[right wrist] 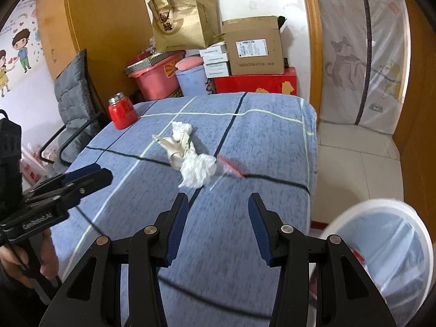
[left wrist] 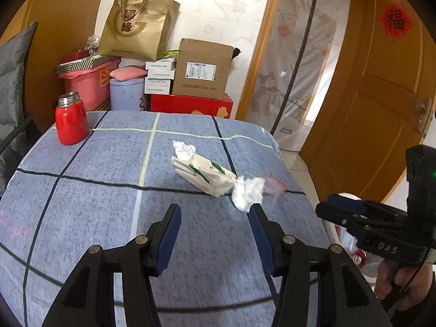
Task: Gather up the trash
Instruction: 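Move both tools back over the table toward the white paper bag, then grasp the white paper bag with the left gripper while the right grasps the red lid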
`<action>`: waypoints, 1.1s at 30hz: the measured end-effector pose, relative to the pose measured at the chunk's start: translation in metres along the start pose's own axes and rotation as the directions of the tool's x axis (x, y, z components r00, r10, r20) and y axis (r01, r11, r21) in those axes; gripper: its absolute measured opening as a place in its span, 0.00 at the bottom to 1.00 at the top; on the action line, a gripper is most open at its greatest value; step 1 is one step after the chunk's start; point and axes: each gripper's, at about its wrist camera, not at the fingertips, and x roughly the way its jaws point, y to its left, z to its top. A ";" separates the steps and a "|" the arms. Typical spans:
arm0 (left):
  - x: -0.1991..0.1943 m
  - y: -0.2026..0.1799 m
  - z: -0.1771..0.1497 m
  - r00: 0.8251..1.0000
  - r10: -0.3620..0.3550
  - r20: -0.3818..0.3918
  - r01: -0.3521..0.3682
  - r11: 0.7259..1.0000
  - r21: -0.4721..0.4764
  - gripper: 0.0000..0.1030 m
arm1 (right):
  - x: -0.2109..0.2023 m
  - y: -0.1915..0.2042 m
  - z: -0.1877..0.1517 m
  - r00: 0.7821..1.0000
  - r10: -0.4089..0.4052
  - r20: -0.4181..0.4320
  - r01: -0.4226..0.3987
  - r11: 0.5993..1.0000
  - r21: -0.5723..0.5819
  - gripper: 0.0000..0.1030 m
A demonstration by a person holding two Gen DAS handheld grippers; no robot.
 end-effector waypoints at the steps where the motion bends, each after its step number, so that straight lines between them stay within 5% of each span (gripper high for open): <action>1: 0.003 0.002 0.003 1.000 0.000 0.001 0.000 1.000 -0.003 0.51 | 0.005 -0.001 0.003 1.000 -0.001 -0.004 0.001 1.000 -0.003 0.46; 8: 0.032 0.011 0.024 1.000 -0.007 -0.017 0.006 1.000 -0.026 0.50 | 0.042 -0.002 0.017 0.999 -0.006 -0.040 0.005 0.999 -0.038 0.46; 17: 0.080 0.025 0.044 0.998 -0.020 -0.066 0.011 0.991 -0.134 0.50 | 0.069 -0.021 0.026 0.998 0.021 -0.058 -0.017 0.997 0.071 0.46; 20: 0.097 0.028 0.045 0.995 -0.015 -0.098 0.000 0.987 -0.158 0.36 | 0.078 -0.019 0.027 0.997 0.026 -0.078 -0.021 0.998 0.058 0.46; 28: 0.116 0.026 0.042 0.992 -0.023 -0.124 0.003 0.988 -0.156 0.13 | 0.073 -0.011 0.029 0.999 0.022 -0.047 -0.022 1.000 0.000 0.09; 33: 0.108 0.022 0.043 0.995 -0.021 -0.100 0.009 0.993 -0.122 0.07 | 0.070 -0.007 0.026 0.999 0.018 -0.050 -0.019 1.000 -0.025 0.05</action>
